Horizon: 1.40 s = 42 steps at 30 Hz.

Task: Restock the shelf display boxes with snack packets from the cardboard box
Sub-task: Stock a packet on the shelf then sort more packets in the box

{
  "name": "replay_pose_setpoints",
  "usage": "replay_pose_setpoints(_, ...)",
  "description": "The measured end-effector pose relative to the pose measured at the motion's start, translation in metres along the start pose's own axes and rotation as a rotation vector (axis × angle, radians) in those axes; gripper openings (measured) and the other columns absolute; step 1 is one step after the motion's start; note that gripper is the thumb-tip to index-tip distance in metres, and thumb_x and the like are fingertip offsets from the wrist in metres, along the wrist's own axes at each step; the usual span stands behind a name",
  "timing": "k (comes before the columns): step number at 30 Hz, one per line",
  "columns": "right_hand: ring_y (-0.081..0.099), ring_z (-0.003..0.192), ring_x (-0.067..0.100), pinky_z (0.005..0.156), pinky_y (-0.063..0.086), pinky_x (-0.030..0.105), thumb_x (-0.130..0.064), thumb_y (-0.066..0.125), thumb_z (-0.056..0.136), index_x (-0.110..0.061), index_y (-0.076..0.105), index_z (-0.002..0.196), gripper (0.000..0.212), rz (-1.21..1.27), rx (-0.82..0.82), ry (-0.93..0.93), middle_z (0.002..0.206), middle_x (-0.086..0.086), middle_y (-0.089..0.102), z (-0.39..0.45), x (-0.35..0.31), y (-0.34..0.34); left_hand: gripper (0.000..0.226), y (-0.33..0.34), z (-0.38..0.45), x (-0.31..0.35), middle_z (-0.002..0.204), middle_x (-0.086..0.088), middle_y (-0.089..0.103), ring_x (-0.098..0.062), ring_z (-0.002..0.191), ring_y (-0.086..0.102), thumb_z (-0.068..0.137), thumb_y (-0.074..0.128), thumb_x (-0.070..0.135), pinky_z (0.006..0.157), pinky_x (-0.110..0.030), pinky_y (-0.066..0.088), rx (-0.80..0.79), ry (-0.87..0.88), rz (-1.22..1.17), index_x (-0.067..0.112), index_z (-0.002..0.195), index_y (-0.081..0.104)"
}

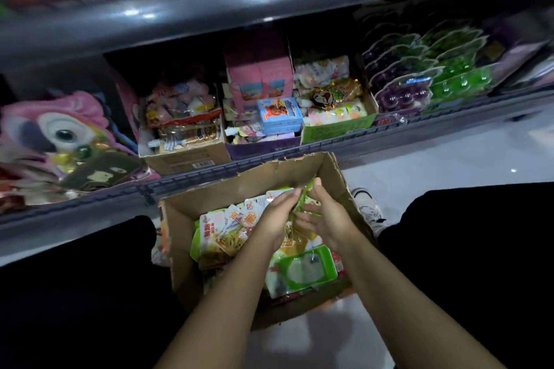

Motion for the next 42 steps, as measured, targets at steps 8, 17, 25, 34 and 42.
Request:
replay_pose_setpoints(8, 0.067, 0.087, 0.025, 0.073, 0.057, 0.031, -0.018, 0.032, 0.102, -0.002, 0.056, 0.116, 0.032, 0.139, -0.057, -0.163, 0.108, 0.019, 0.065, -0.056, -0.042, 0.018, 0.02, -0.002, -0.065, 0.066, 0.116, 0.0, 0.063, -0.009, 0.099, 0.061, 0.085, 0.068, 0.014, 0.065, -0.008, 0.048, 0.066, 0.405, 0.323, 0.03, 0.095, 0.069)
replay_pose_setpoints(17, 0.068, 0.093, 0.029, 0.072, 0.056, 0.037, -0.026, 0.047, 0.097, -0.002, 0.056, 0.112, 0.03, 0.18, -0.117, -0.385, 0.108, 0.019, 0.067, -0.103, -0.079, 0.033, 0.047, 0.011, -0.126, 0.115, 0.128, 0.005, 0.042, -0.01, 0.117, 0.046, 0.074, 0.078, 0.01, 0.104, -0.026, 0.039, 0.188, 0.61, 0.41, 0.03, 0.112, 0.059)
replay_pose_setpoints(25, 0.067, 0.086, 0.021, 0.068, 0.053, 0.031, -0.009, 0.043, 0.098, -0.006, 0.061, 0.099, 0.018, 0.166, -0.166, -0.507, 0.096, 0.01, 0.071, -0.136, -0.118, 0.042, 0.059, 0.012, -0.161, 0.174, 0.109, 0.006, 0.063, -0.008, 0.098, 0.062, 0.079, 0.07, -0.001, 0.081, -0.026, 0.053, 0.219, 0.663, -0.088, 0.016, 0.129, 0.043)
replay_pose_setpoints(34, 0.069, 0.08, 0.019, 0.069, 0.053, 0.032, -0.011, 0.052, 0.093, -0.003, 0.063, 0.092, 0.013, -0.004, -0.267, -0.609, 0.087, 0.009, 0.072, -0.148, -0.163, 0.041, 0.013, 0.021, -0.184, 0.241, 0.092, -0.009, 0.072, -0.016, 0.071, 0.071, 0.085, 0.061, 0.0, 0.062, -0.027, 0.058, 0.054, 0.578, -0.108, 0.006, 0.096, 0.066)
replay_pose_setpoints(42, 0.056, 0.065, 0.016, 0.063, 0.04, 0.03, -0.031, 0.07, 0.081, -0.013, 0.06, 0.066, 0.026, -0.334, -0.126, -0.808, 0.066, 0.003, 0.063, -0.139, -0.239, 0.058, 0.018, 0.03, -0.186, 0.323, 0.092, -0.01, 0.073, -0.017, 0.074, 0.071, 0.078, 0.069, -0.002, 0.058, -0.025, 0.057, 0.11, 0.633, 0.155, 0.005, 0.094, 0.066)
Point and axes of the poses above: each hand's wrist, its own z-axis towards the middle knuckle, its own y-axis out of the palm, x = y × z, the point moved 3 cm from there along z, towards the middle knuckle
